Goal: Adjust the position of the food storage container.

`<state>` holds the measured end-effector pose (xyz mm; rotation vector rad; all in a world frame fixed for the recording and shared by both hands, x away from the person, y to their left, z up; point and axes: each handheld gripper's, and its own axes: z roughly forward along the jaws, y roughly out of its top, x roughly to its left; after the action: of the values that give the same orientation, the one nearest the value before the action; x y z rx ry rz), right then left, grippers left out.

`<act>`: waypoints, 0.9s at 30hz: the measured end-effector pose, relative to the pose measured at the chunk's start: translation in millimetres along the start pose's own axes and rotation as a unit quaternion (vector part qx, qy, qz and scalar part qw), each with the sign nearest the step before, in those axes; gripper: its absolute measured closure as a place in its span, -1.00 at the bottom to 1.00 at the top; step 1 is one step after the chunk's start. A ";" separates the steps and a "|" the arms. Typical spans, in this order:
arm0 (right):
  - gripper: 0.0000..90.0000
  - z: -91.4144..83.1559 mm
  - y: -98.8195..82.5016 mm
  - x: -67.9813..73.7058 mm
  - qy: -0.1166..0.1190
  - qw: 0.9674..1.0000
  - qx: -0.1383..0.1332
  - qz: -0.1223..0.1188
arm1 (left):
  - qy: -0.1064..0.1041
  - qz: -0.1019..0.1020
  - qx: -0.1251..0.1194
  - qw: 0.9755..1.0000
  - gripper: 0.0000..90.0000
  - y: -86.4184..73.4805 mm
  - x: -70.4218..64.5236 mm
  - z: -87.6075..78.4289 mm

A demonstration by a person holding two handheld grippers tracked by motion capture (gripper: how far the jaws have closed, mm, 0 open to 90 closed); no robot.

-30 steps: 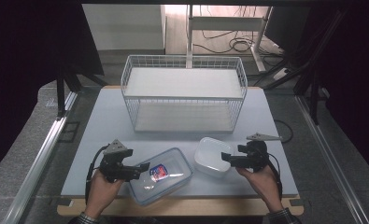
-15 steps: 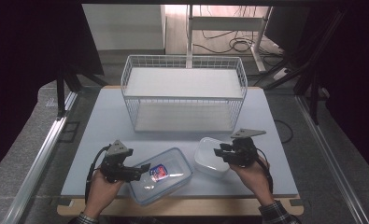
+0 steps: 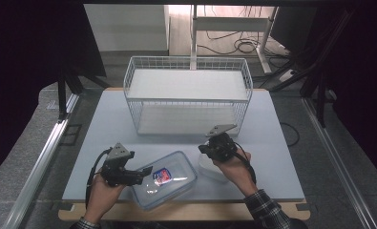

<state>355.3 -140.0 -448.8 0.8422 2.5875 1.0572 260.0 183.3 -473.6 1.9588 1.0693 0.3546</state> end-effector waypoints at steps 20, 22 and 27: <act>0.99 25.9 -7.0 -0.8 0.004 0.998 0.061 -0.008 | 0.010 0.011 0.001 1.000 -0.76 -1.0 -1.3 -1.1; 0.99 19.9 -12.5 -3.1 0.000 0.998 0.061 -0.007 | 0.010 0.010 0.001 1.000 -0.76 -1.0 -0.9 -1.3; 0.99 3.8 -26.9 -8.9 -0.009 0.998 0.064 0.002 | 0.012 0.013 0.001 1.000 -0.76 -0.4 -2.8 -1.5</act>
<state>352.6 -158.5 -470.4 0.8818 2.6637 0.8879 257.3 182.0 -472.7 1.9758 1.0596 0.3921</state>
